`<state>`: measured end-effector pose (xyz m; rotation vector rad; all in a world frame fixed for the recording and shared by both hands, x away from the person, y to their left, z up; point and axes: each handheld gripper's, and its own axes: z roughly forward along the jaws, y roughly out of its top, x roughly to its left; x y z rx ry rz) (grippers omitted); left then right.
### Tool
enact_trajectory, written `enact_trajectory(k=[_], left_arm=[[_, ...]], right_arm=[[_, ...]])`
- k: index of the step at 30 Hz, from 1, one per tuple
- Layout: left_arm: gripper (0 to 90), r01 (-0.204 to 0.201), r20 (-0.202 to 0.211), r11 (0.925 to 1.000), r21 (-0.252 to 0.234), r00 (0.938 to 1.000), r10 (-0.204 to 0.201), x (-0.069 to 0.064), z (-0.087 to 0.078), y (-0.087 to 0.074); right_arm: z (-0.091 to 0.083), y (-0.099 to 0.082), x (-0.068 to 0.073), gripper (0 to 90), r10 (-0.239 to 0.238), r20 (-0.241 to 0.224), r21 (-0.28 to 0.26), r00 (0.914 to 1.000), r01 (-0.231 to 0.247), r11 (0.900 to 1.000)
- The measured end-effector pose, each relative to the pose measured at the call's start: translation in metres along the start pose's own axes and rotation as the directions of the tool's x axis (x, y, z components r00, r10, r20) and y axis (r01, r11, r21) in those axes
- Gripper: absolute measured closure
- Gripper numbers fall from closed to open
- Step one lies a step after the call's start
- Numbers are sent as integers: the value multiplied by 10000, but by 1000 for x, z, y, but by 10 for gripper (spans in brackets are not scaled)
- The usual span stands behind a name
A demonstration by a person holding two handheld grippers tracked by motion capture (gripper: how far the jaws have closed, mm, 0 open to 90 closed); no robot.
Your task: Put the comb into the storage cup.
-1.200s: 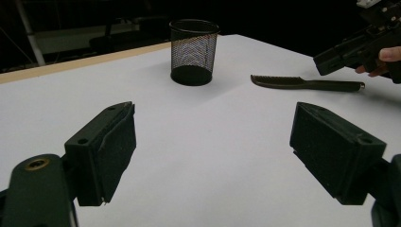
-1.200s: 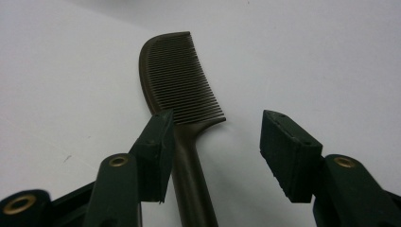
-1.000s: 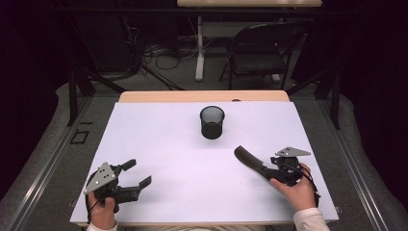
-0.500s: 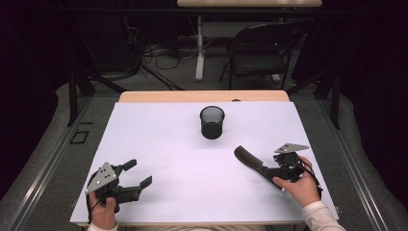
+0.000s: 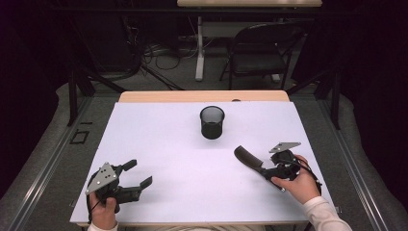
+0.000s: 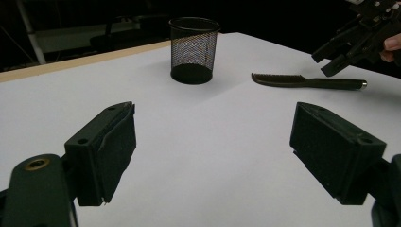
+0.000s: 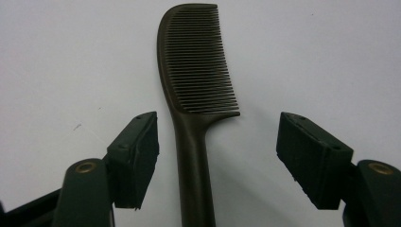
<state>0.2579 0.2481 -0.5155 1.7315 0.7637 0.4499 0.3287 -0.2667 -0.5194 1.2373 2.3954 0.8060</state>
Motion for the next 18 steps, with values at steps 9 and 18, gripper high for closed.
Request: enact_trajectory(k=[9, 18], left_arm=[[156, -16, 21, 10000, -8, 10000, 16, 0, 0, 0], [156, -8, 44, 10000, -12, 10000, 8, 0, 0, 0]], right_arm=[[1, 6, 2, 300, -240, -119, 798, 9996, 249, 9965], [1, 14, 3, 343, -739, -211, 1508, 9970, 763, 9856]])
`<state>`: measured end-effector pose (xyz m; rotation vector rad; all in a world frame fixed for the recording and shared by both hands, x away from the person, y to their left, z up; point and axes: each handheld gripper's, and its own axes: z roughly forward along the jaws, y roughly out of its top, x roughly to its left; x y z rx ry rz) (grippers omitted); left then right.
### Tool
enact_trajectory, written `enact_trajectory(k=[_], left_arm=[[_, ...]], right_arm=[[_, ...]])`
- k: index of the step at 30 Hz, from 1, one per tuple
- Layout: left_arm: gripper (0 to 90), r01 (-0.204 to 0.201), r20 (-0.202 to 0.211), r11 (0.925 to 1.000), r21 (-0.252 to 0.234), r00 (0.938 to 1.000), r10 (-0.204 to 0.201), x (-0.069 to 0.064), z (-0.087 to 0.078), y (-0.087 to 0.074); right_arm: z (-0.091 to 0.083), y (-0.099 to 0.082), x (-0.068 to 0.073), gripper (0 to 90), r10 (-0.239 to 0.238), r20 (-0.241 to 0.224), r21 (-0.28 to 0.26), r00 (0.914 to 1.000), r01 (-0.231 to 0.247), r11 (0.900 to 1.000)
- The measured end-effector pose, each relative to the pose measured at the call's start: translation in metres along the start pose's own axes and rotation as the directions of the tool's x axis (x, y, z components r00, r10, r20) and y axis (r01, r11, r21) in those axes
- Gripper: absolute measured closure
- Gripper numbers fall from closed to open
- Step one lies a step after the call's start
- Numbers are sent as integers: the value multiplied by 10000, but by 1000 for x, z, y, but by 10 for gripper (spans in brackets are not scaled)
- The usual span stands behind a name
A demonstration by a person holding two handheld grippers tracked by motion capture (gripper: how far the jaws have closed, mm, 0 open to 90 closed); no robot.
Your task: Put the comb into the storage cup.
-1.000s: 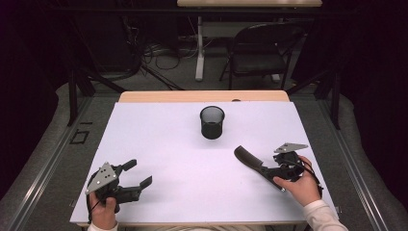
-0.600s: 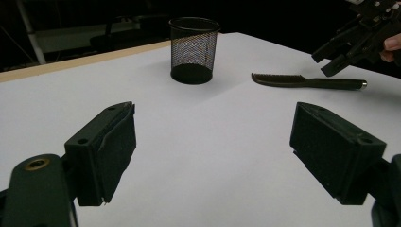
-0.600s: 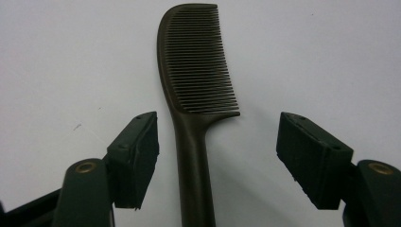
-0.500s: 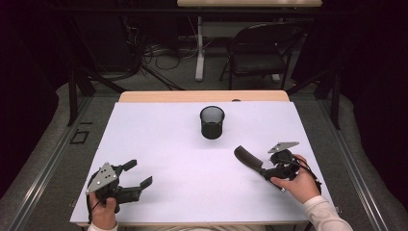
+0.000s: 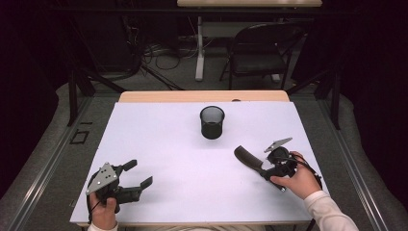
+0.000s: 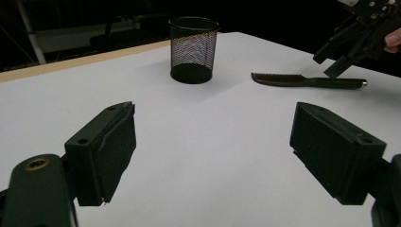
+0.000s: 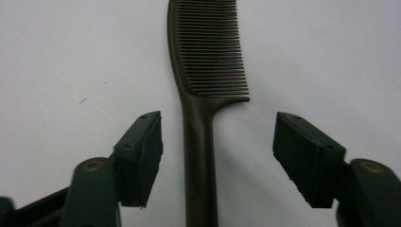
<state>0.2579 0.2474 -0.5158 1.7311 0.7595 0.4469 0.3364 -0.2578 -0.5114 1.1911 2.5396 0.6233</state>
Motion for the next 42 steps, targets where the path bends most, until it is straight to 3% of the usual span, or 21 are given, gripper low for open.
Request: enact_trajectory(k=[7, 18, 21, 25, 26, 31, 36, 42], left_arm=[[156, -23, -1, 10000, 6, 10000, 23, 0, 0, 0], [156, -11, -12, 10000, 19, 10000, 11, 0, 0, 0], [156, -11, -16, 10000, 15, 10000, 11, 0, 0, 0], [156, -14, -10, 10000, 22, 10000, 14, 0, 0, 0], [156, -22, -8, 10000, 25, 10000, 22, 0, 0, 0], [156, -10, -14, 10000, 30, 10000, 10, 0, 0, 0], [156, -15, -14, 10000, 37, 10000, 15, 0, 1, 0], [156, -17, -13, 10000, 44, 10000, 18, 0, 1, 0]], right_arm=[[0, 6, 2, 352, -2, -62, 500, 10000, 5, 9987], [4, 7, 2, 481, -58, -307, 1108, 9995, 92, 9938], [6, 6, 2, 502, -198, -256, 968, 9995, 222, 9951], [3, 7, 2, 538, -263, -263, 1417, 9993, 297, 9895], [6, 5, 3, 542, -244, -278, 1093, 9993, 273, 9936], [4, 6, 4, 589, -375, -249, 1484, 9990, 408, 9881], [5, 4, 4, 619, -158, -413, 1325, 9990, 212, 9910], [5, 5, 5, 649, -128, -463, 1798, 9988, 210, 9835]])
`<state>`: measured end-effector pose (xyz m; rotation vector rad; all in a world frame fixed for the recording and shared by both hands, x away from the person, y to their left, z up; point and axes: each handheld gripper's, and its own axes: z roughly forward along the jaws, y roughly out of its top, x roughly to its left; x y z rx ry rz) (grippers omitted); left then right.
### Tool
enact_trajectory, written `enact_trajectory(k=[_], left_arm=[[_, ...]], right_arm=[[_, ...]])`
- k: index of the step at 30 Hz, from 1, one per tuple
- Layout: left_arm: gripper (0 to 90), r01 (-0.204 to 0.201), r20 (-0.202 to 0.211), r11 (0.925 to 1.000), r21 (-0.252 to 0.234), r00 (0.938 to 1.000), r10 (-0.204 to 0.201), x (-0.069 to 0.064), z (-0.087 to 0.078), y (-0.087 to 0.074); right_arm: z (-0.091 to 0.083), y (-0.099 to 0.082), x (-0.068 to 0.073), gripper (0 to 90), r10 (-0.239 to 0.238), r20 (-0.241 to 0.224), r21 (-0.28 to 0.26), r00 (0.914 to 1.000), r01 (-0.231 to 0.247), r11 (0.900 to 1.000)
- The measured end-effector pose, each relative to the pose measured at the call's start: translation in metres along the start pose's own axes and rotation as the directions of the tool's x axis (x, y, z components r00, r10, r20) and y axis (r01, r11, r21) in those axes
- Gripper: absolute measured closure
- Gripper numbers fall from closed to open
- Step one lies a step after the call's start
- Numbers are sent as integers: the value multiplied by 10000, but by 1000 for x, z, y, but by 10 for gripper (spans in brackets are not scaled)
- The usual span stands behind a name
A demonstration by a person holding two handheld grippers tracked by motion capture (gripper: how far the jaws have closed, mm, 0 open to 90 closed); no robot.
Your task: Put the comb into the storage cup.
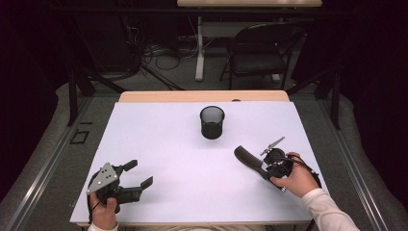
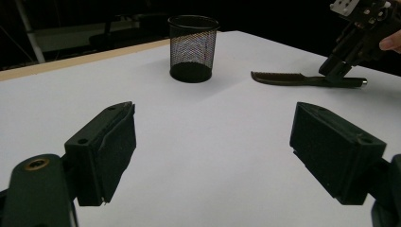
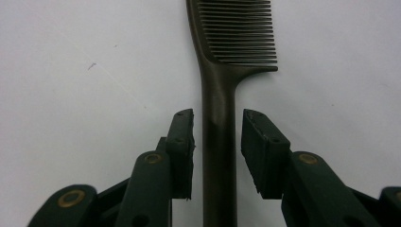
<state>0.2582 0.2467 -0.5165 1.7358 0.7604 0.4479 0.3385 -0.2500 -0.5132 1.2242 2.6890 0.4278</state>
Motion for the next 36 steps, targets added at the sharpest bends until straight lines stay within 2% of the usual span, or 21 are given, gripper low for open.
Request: enact_trajectory(k=[1, 4, 7, 9, 10, 12, 14, 17, 18, 19, 20, 22, 23, 24, 36], left_arm=[[156, 3, 0, 10000, 1, 10000, -3, 0, 0, 0], [156, -1, -3, 10000, 1, 10000, 1, 0, 0, 0], [156, 9, -2, 10000, 5, 10000, -9, 0, 0, 0], [156, 6, 7, 10000, 5, 10000, -6, 0, 0, 0], [156, 6, 3, 10000, 9, 10000, -6, 0, 0, 0], [156, 5, 9, 10000, 7, 10000, -5, 0, 0, 0], [156, 0, 16, 10000, 14, 10000, 0, 0, 0, 0], [156, -13, 20, 10000, 20, 10000, 13, 0, 0, 0], [156, -5, 18, 10000, 21, 10000, 5, 0, 0, 0], [156, -13, 20, 10000, 26, 10000, 13, 0, 0, 0], [156, 0, 21, 10000, 18, 10000, 0, 0, 0, 0], [156, 1, 20, 10000, 21, 10000, -1, 0, 0, 0], [156, -6, 17, 10000, 29, 10000, 6, 0, 0, 0], [156, -4, 23, 10000, 28, 10000, 4, 0, 0, 0], [156, -6, 9, 10000, 60, 10000, 6, 0, 0, 0]], right_arm=[[2, 0, 0, 652, 17, -39, -157, 10000, -17, 9999], [2, 1, 0, 659, 48, -41, 19, 10000, -48, 10000], [5, 1, 1, 669, 148, -134, -142, 9998, -150, 9998], [5, 2, 1, 670, 75, -90, 163, 9999, -73, 9998], [6, 2, 0, 671, 8, -126, -13, 9999, -8, 10000], [6, 2, 0, 672, 91, -81, 210, 9999, -89, 9997], [9, 2, 0, 674, 113, -88, 28, 9999, -113, 9999], [8, 4, 0, 674, 35, -26, 415, 10000, -34, 9991], [10, 3, 0, 674, 95, -62, 176, 9999, -94, 9998], [15, 1, 2, 674, 374, -123, -522, 9992, -380, 9979], [15, 1, 1, 674, 206, -108, -377, 9997, -209, 9991], [9, 5, -1, 675, -34, 13, 618, 10000, 33, 9981], [18, 1, 2, 676, 447, -138, -573, 9989, -454, 9973], [11, 4, 0, 676, 0, 7, 456, 10000, 0, 9990], [14, 5, 0, 678, -86, 96, 743, 9999, 78, 9972]])
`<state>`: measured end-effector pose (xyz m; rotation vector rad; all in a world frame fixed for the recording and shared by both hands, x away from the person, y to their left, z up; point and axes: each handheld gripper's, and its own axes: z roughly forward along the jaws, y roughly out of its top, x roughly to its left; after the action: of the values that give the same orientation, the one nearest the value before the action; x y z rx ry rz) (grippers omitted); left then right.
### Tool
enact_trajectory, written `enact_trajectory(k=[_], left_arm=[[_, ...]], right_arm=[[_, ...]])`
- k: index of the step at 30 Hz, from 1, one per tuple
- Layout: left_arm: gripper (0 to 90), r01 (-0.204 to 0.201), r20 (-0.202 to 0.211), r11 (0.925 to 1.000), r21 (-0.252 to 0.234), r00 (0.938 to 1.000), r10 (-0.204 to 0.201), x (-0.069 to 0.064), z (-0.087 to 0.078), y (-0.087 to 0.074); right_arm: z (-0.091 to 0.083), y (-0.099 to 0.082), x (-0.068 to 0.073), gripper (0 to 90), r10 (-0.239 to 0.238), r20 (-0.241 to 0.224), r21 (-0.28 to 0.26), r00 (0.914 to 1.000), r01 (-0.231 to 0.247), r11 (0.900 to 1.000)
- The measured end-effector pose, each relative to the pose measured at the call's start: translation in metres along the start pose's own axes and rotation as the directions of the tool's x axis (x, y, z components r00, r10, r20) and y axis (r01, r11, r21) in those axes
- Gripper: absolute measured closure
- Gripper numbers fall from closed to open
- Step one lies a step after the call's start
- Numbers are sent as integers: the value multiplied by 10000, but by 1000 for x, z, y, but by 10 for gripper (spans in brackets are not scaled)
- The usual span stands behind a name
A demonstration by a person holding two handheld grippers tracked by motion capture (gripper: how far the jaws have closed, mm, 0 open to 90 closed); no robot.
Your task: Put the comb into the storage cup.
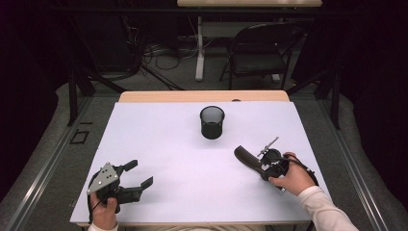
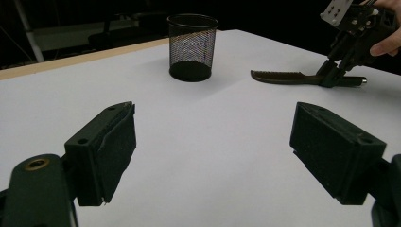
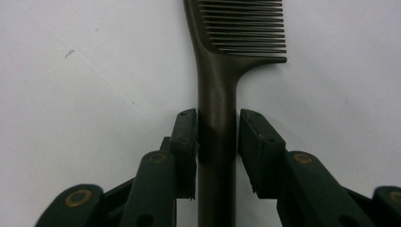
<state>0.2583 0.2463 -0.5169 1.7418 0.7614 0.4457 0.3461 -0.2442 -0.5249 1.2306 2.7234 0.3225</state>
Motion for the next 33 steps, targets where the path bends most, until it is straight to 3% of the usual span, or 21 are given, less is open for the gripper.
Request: enact_trajectory(k=[5, 6, 14, 15, 24, 28, 29, 31, 33], left_arm=[[156, 6, 3, 10000, 8, 10000, -6, 0, 0, 0], [156, 1, 3, 10000, 9, 10000, -1, 0, 0, 0], [156, 3, -33, 10000, 3, 10000, -3, 0, 0, 0], [156, 5, -30, 10000, 6, 10000, -5, 0, 0, 0], [156, 34, 31, 10000, -2, 10000, -34, 0, 1, 0], [156, 38, -8, 10000, 32, 10000, -38, 0, 1, 0], [156, 18, -34, 10000, 68, 10000, -18, 0, 1, 0], [156, 16, 0, 9999, 105, 10000, -16, 0, 1, 0], [156, -5, 2, 9999, 142, 10000, 5, 0, 2, 0]], right_arm=[[-1, 2, -1, 681, -130, -7, 239, 9999, 130, 9996], [2, 0, 0, 687, 16, -84, -152, 10000, -17, 9999], [0, 3, -1, 723, -60, -131, 321, 9999, 64, 9995], [2, 2, -1, 723, -4, -180, -37, 9998, 3, 10000], [-1, 3, -2, 726, -150, -122, 405, 9998, 155, 9991], [0, 3, -2, 726, -146, -112, 294, 9998, 149, 9995], [2, 2, -1, 726, -60, -49, -28, 10000, 60, 10000], [-2, 3, -2, 727, -136, -56, 458, 9999, 138, 9989], [-2, 3, -3, 727, -257, 6, 464, 9997, 257, 9986]])
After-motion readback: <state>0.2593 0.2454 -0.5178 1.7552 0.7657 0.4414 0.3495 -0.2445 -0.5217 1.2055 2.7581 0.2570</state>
